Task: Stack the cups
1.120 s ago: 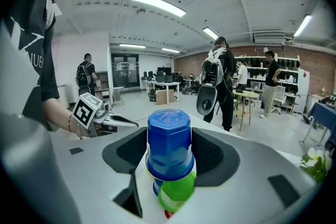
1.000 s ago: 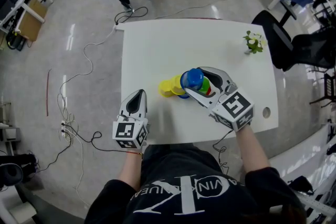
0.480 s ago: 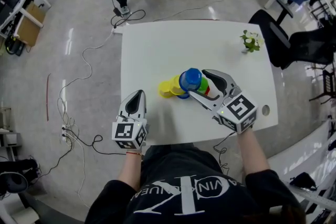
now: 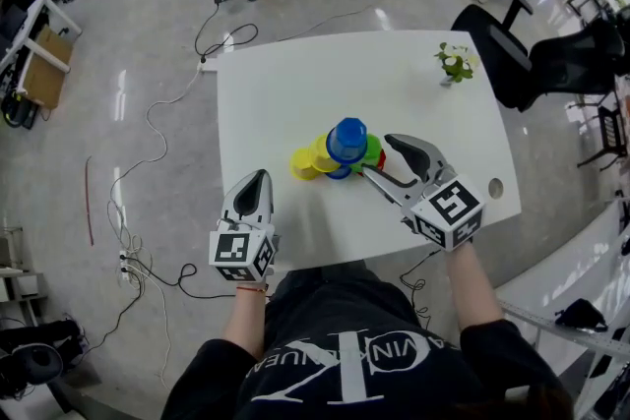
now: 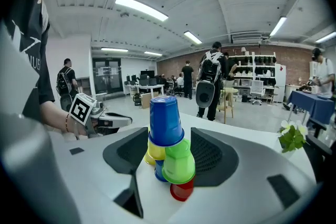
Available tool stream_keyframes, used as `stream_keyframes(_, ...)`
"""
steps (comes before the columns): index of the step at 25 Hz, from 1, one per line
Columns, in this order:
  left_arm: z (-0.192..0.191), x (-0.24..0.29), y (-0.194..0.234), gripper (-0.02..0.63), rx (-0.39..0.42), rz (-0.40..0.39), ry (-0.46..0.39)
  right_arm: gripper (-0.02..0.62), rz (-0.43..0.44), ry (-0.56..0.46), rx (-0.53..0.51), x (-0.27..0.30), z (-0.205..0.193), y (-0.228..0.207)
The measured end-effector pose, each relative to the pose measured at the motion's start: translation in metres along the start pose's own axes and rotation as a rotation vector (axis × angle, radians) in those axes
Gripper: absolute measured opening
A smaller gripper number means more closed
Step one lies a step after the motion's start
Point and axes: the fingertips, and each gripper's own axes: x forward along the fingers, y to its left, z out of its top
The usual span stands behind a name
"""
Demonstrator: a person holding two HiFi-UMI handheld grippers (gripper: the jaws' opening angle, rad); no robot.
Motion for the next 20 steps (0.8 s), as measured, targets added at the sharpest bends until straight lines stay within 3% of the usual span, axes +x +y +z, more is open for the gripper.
stream_keyframes(3, 0.001, -0.001, -0.002, 0.003, 0.007, -0.023, -0.006, 0.209, -0.053, -0.023, 0.025, -0.009, -0.005, -0.001)
stream_keyframes(9, -0.002, -0.003, -0.010, 0.003, 0.036, -0.073, -0.016, 0.011, -0.191, -0.091, 0.099, -0.027, -0.023, -0.001)
stream_keyframes(13, 0.000, -0.010, -0.014, 0.003, 0.049, -0.110, -0.033, 0.009, -0.256, -0.146, 0.185, -0.036, -0.035, 0.006)
stream_keyframes(20, 0.002, -0.018, -0.014, 0.003, 0.036, -0.132, -0.054, 0.009, -0.307, -0.151, 0.184, -0.037, -0.048, 0.026)
